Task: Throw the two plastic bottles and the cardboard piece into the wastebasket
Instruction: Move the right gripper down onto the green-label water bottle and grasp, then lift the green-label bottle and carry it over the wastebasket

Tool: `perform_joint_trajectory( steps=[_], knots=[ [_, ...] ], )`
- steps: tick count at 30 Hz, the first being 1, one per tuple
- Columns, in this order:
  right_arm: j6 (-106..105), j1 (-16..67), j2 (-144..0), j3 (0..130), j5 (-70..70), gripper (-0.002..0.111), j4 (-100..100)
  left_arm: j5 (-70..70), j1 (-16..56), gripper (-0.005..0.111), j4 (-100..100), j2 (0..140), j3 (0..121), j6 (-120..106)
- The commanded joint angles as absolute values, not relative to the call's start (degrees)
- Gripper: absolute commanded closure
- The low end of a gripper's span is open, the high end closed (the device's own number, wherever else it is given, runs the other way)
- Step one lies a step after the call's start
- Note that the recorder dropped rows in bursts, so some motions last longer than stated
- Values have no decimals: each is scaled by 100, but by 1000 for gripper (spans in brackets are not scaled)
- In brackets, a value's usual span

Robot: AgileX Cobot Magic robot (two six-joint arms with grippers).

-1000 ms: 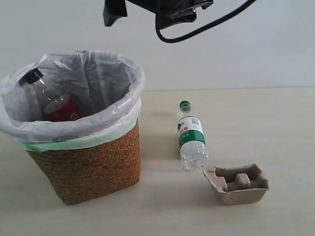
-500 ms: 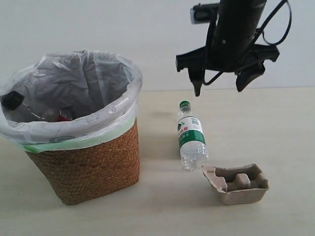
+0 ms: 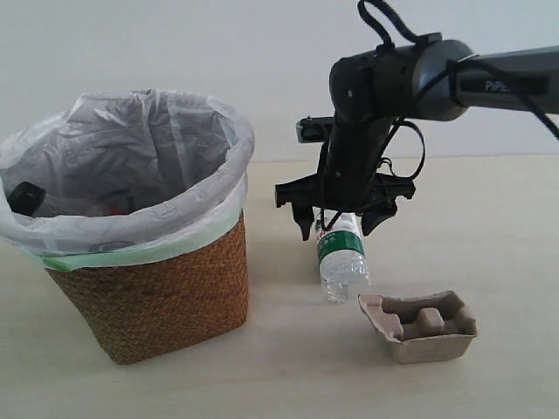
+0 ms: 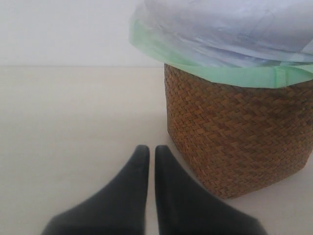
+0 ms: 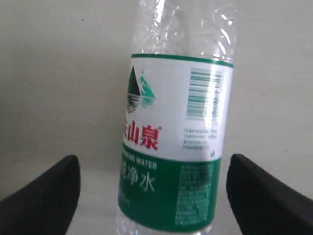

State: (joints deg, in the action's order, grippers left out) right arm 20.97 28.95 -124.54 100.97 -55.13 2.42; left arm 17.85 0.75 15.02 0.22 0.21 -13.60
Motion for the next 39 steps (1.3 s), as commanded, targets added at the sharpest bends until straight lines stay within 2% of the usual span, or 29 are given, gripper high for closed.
perform_joint_trajectory(
  steps=[1, 7, 12, 14, 16, 18, 19, 26, 31, 39],
  knots=[
    [2036, 2854, -12732, 10134, -5057, 36, 225, 1757, 124, 103, 1517, 0, 0, -1374],
    [2036, 2854, -13055, 10134, -4781, 43, 236, 1757, 124, 103, 1517, 0, 0, -1374],
    [2083, 2854, -13249, 10134, -4803, 58, 551, 1757, 124, 103, 1517, 0, 0, -1374],
    [2083, 2854, -13271, 10134, -4792, 68, 591, 1757, 124, 103, 1517, 0, 0, -1374],
    [2083, 2854, -13258, 10134, -4792, 84, 591, 1757, 124, 103, 1517, 0, 0, -1374],
    [1967, 2854, -13250, 10134, -4816, 104, 591, 1757, 124, 103, 1517, 0, 0, -1374],
    [1904, 2854, -13246, 10134, -4826, 108, 591, 1757, 124, 103, 1517, 0, 0, -1374],
    [1802, 2854, -13014, 10134, -5131, 108, 832, 1757, 124, 103, 1517, 0, 0, -1374],
    [2195, 2854, -12471, 10134, -5640, 108, 1563, 1757, 124, 103, 1517, 0, 0, -1374],
    [2194, 2854, -11397, 10134, -5793, 108, 1608, 1757, 124, 103, 1517, 0, 0, -1374]
  ],
)
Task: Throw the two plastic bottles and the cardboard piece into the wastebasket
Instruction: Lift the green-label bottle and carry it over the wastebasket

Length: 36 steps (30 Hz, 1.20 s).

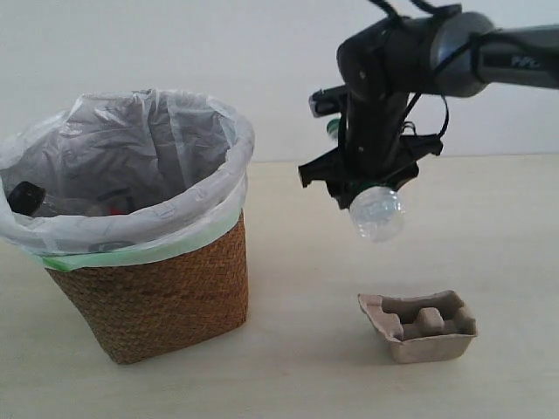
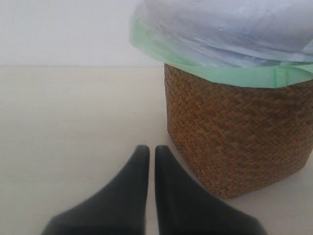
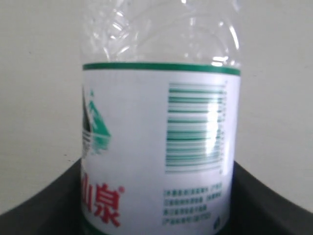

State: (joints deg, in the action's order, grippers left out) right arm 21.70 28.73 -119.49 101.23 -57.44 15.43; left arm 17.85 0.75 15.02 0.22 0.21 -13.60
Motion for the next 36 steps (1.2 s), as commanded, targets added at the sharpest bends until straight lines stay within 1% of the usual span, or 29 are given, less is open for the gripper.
perform_joint_trajectory(
  steps=[1, 11, 18, 22, 26, 27, 28, 29, 30, 31, 32, 33, 35, 36],
  knots=[
    [2194, 2854, -11256, 10134, -5805, 108, 1608, 1757, 124, 103, 1517, 0, 0, -1374],
    [2406, 2854, -10197, 10134, -5805, 108, 1883, 1757, 124, 103, 1517, 0, 0, -1374],
    [2933, 2854, -10073, 10134, -5955, 108, 2123, 1757, 124, 103, 1517, 0, 0, -1374],
    [2759, 2930, -10159, 10134, -5387, 108, 819, 1757, 124, 103, 1517, 0, 0, -1374],
    [2327, 3415, -10138, 10555, -4620, 108, -384, 1757, 124, 103, 1517, 0, 0, -1374],
    [2003, 3609, -10138, 10780, -4324, 105, -1028, 1757, 124, 103, 1517, 0, 0, -1374],
    [1765, 3764, -10151, 10939, -4130, 98, -1511, 1757, 124, 103, 1517, 0, 0, -1374],
    [1589, 3873, -10188, 11142, -4078, 81, -1877, 1757, 124, 103, 1517, 0, 0, -1374],
    [1564, 3920, -10215, 11278, -4166, 57, -1935, 1757, 124, 103, 1517, 0, 0, -1374],
    [1576, 3963, -10250, 11342, -4329, 26, -1897, 1757, 124, 103, 1517, 0, 0, -1374],
    [1589, 3963, -10250, 11342, -4383, 13, -1882, 1757, 124, 103, 1517, 0, 0, -1374],
    [1589, 3963, -10265, 11342, -4486, 4, -1856, 1757, 124, 103, 1517, 0, 0, -1374],
    [1589, 3963, -10265, 11342, -4574, 7, -1815, 1757, 124, 103, 1517, 0, 0, -1374],
    [1655, 3952, -10265, 11342, -4557, 10, -1811, 1757, 124, 103, 1517, 0, 0, -1374]
  ],
)
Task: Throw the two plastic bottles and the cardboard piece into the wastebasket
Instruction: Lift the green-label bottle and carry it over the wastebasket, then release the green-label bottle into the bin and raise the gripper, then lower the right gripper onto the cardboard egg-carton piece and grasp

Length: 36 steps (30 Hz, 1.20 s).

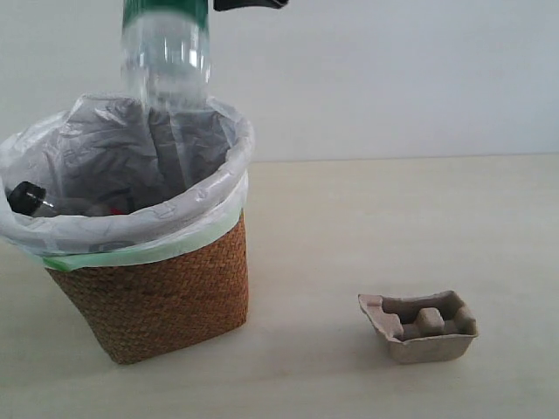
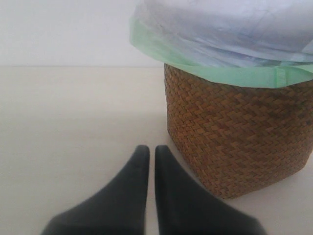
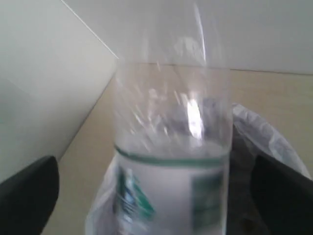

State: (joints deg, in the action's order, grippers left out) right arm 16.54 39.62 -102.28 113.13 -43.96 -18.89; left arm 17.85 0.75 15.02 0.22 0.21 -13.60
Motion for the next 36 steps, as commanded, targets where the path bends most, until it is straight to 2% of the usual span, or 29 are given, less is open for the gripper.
perform_joint_trajectory(
  steps=[1, 6, 11, 17, 29, 34, 36],
  knots=[
    [1726, 3952, -10265, 11342, -4514, 13, -1811, 1757, 124, 103, 1517, 0, 0, -1374],
    [1793, 3952, -10265, 11342, -4562, 25, -1759, 1757, 124, 103, 1517, 0, 0, -1374],
    [1964, 3952, -10265, 11342, -5323, 25, -920, 1757, 124, 103, 1517, 0, 0, -1374],
    [2815, 3909, -10265, 11342, -6996, 25, 924, 1757, 124, 103, 1517, 0, 0, -1374],
    [2493, 3591, -10121, 10205, -6996, 26, 1065, 1757, 124, 103, 1517, 0, 0, -1374],
    [2595, 3582, -10121, 9394, -6996, 40, 1250, 1757, 124, 103, 1517, 0, 0, -1374],
    [2577, 3582, -10121, 9135, -6996, 42, 1240, 1757, 124, 103, 1517, 0, 0, -1374]
  ],
)
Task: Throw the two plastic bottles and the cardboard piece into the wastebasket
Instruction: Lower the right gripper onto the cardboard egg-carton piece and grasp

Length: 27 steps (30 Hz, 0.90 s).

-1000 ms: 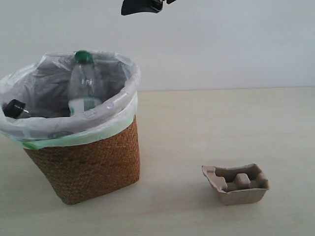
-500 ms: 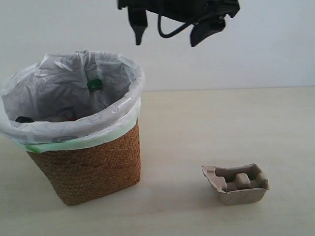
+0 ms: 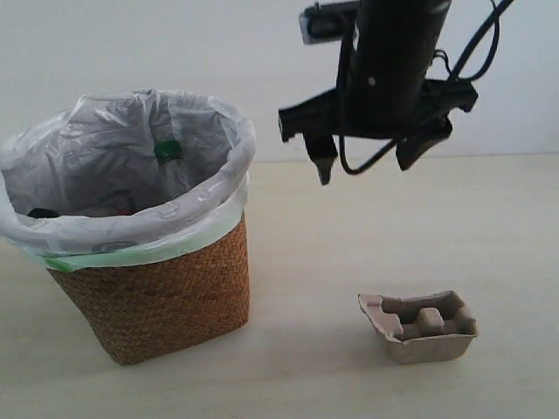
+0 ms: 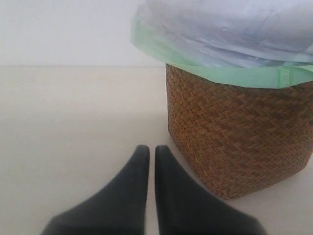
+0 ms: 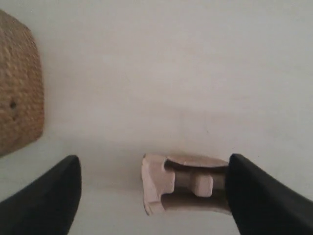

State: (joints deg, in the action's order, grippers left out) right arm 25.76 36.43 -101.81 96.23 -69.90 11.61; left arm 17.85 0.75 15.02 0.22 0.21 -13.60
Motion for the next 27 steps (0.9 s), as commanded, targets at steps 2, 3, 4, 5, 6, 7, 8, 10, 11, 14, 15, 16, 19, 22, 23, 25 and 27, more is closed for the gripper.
perform_joint_trajectory(
  steps=[2, 3, 4, 5, 6, 7, 8, 10, 11, 14, 15, 16, 19, 22, 23, 25, 27],
  knots=[
    [2515, 3582, -10121, 8903, -6996, 42, 1266, 1757, 124, 103, 1517, 0, 0, -1374],
    [2437, 3582, -10121, 8805, -6996, 42, 1288, 1757, 124, 103, 1517, 0, 0, -1374],
    [2337, 3582, -10121, 8717, -6996, 42, 1287, 1757, 124, 103, 1517, 0, 0, -1374],
    [2287, 3582, -10121, 8650, -6996, 42, 1287, 1757, 124, 103, 1517, 0, 0, -1374],
    [2208, 3582, -10121, 8567, -6996, 42, 1287, 1757, 124, 103, 1517, 0, 0, -1374],
    [2030, 3582, -10121, 8487, -6996, 42, 1275, 1757, 124, 103, 1517, 0, 0, -1374],
    [1884, 3582, -10121, 8420, -6996, 42, 1264, 1757, 124, 103, 1517, 0, 0, -1374],
    [1403, 3582, -10121, 8273, -6996, 42, 1265, 1757, 124, 103, 1517, 0, 0, -1374],
    [1099, 3582, -10121, 8204, -6996, 42, 1265, 1757, 124, 103, 1517, 0, 0, -1374],
    [68, 3582, -10108, 7968, -6996, 42, 1265, 1757, 124, 103, 1517, 0, 0, -1374],
    [-221, 3582, -10108, 7892, -6996, 42, 1265, 1757, 124, 103, 1517, 0, 0, -1374],
    [-578, 3582, -10108, 7789, -6996, 42, 1265, 1757, 124, 103, 1517, 0, 0, -1374],
    [-1540, 3582, -10108, 7427, -6996, 42, 1493, 1757, 124, 103, 1517, 0, 0, -1374],
    [-2352, 3592, -10131, 7093, -6996, 42, 1917, 1757, 124, 103, 1517, 0, 0, -1374],
    [-2400, 3592, -10131, 6990, -6996, 42, 2048, 1757, 124, 103, 1517, 0, 0, -1374],
    [-2527, 3592, -10131, 6846, -6926, 42, 2290, 1757, 124, 103, 1517, 0, 0, -1374],
    [-2697, 3592, -10131, 6720, -6428, 42, 2304, 1757, 124, 103, 1517, 0, 0, -1374]
  ],
)
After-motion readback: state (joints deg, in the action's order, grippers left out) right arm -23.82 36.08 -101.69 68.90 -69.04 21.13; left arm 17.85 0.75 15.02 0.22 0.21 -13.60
